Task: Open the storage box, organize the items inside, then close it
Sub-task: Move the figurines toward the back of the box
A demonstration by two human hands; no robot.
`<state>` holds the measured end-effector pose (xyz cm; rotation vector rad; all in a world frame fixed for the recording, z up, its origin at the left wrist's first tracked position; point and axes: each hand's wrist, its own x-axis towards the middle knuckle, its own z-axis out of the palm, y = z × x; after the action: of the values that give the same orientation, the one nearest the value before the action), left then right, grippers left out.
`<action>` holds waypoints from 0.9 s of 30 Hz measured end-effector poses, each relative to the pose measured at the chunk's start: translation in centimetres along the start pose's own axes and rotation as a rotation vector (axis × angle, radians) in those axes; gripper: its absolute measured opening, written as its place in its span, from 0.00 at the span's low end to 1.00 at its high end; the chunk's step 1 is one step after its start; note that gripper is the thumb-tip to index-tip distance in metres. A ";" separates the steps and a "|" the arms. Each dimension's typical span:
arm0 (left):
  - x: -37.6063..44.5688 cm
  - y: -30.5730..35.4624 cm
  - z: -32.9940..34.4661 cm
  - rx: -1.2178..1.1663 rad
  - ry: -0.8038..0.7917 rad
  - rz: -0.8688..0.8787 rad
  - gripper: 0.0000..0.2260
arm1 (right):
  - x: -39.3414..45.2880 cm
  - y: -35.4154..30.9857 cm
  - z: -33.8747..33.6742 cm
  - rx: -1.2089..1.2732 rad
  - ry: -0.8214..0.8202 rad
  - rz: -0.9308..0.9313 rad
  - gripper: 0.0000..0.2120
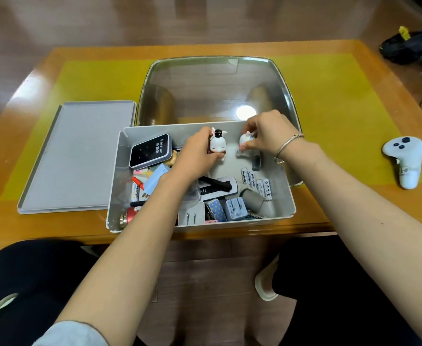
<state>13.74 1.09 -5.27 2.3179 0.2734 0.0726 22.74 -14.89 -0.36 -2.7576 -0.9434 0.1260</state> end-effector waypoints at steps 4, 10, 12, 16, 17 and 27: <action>0.0 -0.1 0.2 0.027 -0.009 0.019 0.17 | 0.6 -0.1 0.7 -0.070 -0.042 -0.008 0.10; -0.1 -0.3 0.2 0.027 -0.011 0.022 0.15 | 1.0 0.6 0.2 -0.118 -0.020 -0.055 0.10; -0.1 -0.3 0.3 0.031 -0.010 0.025 0.15 | 1.0 0.9 -0.1 -0.156 0.038 -0.090 0.09; -0.1 -0.3 0.3 0.038 -0.009 0.026 0.16 | 0.9 1.1 0.2 -0.227 0.089 -0.077 0.09; -0.1 -0.3 0.3 0.039 -0.011 0.025 0.17 | 0.9 1.1 0.4 -0.234 0.090 -0.068 0.09; 0.0 -0.5 0.4 0.035 0.002 0.025 0.17 | 0.7 1.0 0.8 -0.271 0.111 -0.007 0.07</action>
<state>13.68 1.11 -5.88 2.3565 0.2490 0.0835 23.76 -15.09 -1.38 -2.9672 -1.0059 -0.1665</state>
